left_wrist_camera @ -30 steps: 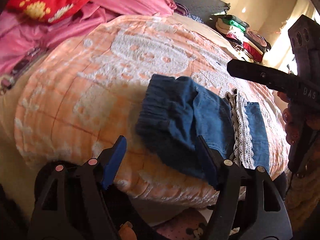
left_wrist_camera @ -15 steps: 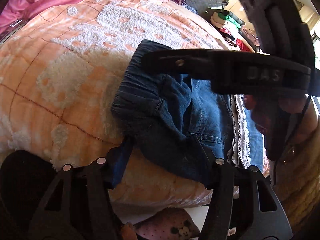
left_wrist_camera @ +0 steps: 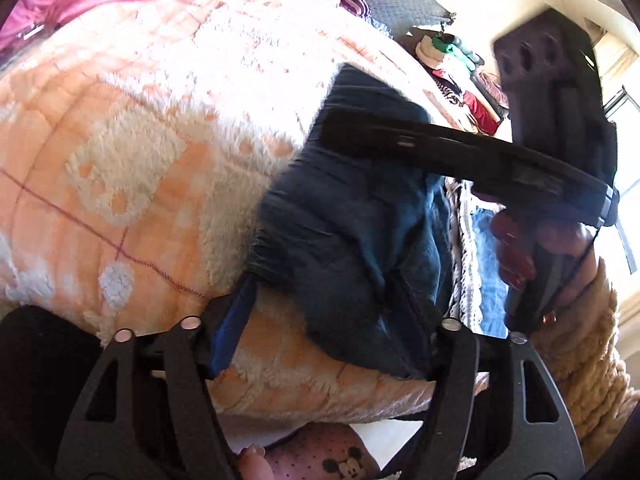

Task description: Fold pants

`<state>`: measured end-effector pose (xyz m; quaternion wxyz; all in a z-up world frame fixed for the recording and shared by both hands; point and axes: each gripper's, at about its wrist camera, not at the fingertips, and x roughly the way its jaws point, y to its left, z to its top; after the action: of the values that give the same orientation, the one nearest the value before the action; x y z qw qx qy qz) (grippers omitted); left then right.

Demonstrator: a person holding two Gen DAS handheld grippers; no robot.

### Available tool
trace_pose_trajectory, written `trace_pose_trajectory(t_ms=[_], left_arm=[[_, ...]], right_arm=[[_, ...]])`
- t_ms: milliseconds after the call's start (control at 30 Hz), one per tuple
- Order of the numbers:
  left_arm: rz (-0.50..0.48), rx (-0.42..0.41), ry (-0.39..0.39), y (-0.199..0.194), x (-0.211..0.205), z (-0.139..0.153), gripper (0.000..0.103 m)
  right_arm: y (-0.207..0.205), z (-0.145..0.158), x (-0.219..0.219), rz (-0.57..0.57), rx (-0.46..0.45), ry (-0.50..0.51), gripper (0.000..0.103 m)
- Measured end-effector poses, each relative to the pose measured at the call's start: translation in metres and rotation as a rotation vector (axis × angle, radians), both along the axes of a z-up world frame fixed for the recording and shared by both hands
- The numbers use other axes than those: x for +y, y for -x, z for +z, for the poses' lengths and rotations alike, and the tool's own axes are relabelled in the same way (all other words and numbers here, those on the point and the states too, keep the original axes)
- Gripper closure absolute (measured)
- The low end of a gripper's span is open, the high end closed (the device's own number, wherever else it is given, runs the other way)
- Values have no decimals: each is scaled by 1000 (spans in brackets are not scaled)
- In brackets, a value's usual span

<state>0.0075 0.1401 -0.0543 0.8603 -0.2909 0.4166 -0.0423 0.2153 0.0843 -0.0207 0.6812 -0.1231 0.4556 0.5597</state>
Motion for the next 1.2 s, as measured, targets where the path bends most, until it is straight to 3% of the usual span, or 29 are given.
trace_pose_trajectory(t_ms=[133, 300, 333, 400, 767, 867, 967, 1100, 1200], left_arm=[[-24, -35, 20, -2, -5, 12, 31], [-85, -58, 104, -14, -24, 24, 30], [-103, -59, 131, -18, -30, 26, 32], [-122, -51, 155, -24, -42, 31, 53], [-148, -81, 14, -33, -111, 64, 54], [-163, -105, -33, -33, -131, 67, 50], [-206, -103, -24, -42, -145, 62, 47], [-301, -98, -39, -46, -166, 53, 47], [-349, -73, -59, -49, -179, 44, 47]], right_arm=[[1, 24, -27, -6, 18, -103, 67], [2, 47, -59, -16, 24, -188, 67], [1, 49, -64, -18, 31, -202, 67], [0, 54, -75, -25, 27, -213, 67], [-7, 66, -141, -66, 10, -321, 67], [-9, 65, -163, -87, 9, -351, 59], [-14, 61, -196, -165, 34, -389, 44], [-15, 48, -247, -302, 38, -404, 39], [-7, 35, -273, -408, 21, -354, 37]])
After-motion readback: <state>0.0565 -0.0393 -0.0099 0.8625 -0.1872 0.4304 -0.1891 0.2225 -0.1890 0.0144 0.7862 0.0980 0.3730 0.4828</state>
